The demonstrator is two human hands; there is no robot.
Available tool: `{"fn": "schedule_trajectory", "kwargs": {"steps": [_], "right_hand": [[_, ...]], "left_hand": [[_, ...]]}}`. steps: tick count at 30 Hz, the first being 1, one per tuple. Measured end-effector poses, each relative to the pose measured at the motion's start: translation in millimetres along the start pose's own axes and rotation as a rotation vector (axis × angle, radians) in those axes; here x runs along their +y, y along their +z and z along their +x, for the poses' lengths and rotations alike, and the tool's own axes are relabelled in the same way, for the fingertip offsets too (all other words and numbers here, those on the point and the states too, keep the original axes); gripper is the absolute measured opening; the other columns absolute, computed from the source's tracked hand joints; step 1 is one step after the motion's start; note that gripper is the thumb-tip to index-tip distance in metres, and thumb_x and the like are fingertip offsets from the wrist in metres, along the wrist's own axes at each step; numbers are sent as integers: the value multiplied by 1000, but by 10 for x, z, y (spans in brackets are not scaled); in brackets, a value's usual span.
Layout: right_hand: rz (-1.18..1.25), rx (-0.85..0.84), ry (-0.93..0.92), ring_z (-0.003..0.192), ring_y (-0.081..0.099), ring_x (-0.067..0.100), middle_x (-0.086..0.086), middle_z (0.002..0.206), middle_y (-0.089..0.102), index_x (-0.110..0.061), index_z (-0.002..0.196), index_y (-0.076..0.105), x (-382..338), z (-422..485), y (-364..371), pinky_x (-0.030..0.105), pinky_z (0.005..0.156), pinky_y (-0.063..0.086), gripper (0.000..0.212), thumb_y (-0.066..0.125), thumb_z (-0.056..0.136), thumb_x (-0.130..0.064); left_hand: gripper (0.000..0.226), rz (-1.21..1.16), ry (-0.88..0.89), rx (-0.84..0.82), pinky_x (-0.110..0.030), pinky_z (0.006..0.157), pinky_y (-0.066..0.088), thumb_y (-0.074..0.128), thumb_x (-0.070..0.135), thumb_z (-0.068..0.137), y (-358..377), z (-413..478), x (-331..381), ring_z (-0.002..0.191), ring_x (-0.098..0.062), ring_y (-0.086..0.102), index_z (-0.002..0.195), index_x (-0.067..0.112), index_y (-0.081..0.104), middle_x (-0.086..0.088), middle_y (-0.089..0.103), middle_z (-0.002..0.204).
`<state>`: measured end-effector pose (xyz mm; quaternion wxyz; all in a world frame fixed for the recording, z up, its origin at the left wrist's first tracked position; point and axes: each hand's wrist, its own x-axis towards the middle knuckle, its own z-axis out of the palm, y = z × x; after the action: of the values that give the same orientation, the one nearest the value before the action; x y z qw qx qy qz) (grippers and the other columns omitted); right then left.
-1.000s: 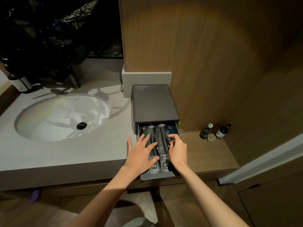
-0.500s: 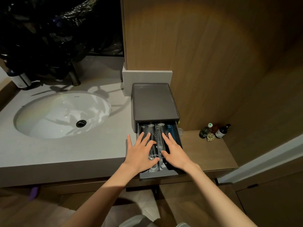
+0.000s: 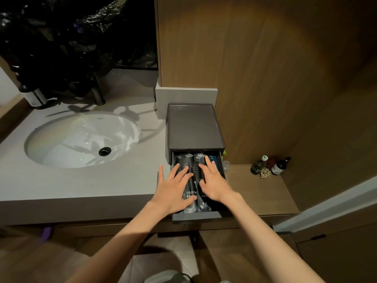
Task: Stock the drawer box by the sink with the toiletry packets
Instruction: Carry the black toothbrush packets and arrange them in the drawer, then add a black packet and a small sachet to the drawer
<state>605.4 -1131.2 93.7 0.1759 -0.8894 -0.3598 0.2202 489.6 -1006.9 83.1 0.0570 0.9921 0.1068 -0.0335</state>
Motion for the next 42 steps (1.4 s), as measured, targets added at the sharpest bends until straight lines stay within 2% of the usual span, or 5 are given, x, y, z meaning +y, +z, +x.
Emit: {"fn": "schedule_trajectory", "kwargs": {"steps": [15, 22, 30, 37, 42], "right_hand": [[-62, -33, -73, 149, -4, 24, 6, 162, -9, -12, 153, 3, 44, 229, -17, 37, 121, 12, 60, 32, 101, -18], [-6, -44, -144, 146, 22, 23, 2, 162, 8, -18, 152, 22, 60, 64, -135, 32, 116, 23, 57, 44, 99, -20], [138, 108, -338, 131, 44, 9, -11, 146, 44, -31, 141, 44, -170, -324, -296, 31, 110, 38, 44, 48, 98, -24], [611, 91, -380, 101, 57, -9, -17, 116, 61, -28, 132, 51, -867, -572, -115, 5, 81, 44, 40, 52, 96, -11], [712, -43, -340, 102, 62, 1, -11, 112, 66, -25, 130, 54, -1342, -636, 375, 16, 86, 48, 38, 53, 95, -11]], "left_hand": [[78, -20, -5, 31, -58, 112, -16, 23, 70, 85, 39, -126, -14, 148, -17, -6, 151, 29, 16, 6, 11, 160], [59, -217, -97, 44, -53, 114, -16, 36, 52, 96, -123, -184, 78, 147, -11, 5, 149, 31, 23, 10, 29, 154], [46, -706, -341, 324, -31, 104, 39, 49, 37, 95, -379, -621, 35, 126, -4, 45, 140, 33, 42, 14, 53, 135], [27, -1269, -636, 614, -13, 81, 50, 53, 7, 94, -450, -1415, -193, 90, -9, 66, 118, 15, 61, -1, 72, 102], [18, -1329, -801, 660, -29, 88, 52, 58, 15, 93, -277, -2068, -497, 93, -12, 68, 105, 20, 70, 6, 70, 109]]}}
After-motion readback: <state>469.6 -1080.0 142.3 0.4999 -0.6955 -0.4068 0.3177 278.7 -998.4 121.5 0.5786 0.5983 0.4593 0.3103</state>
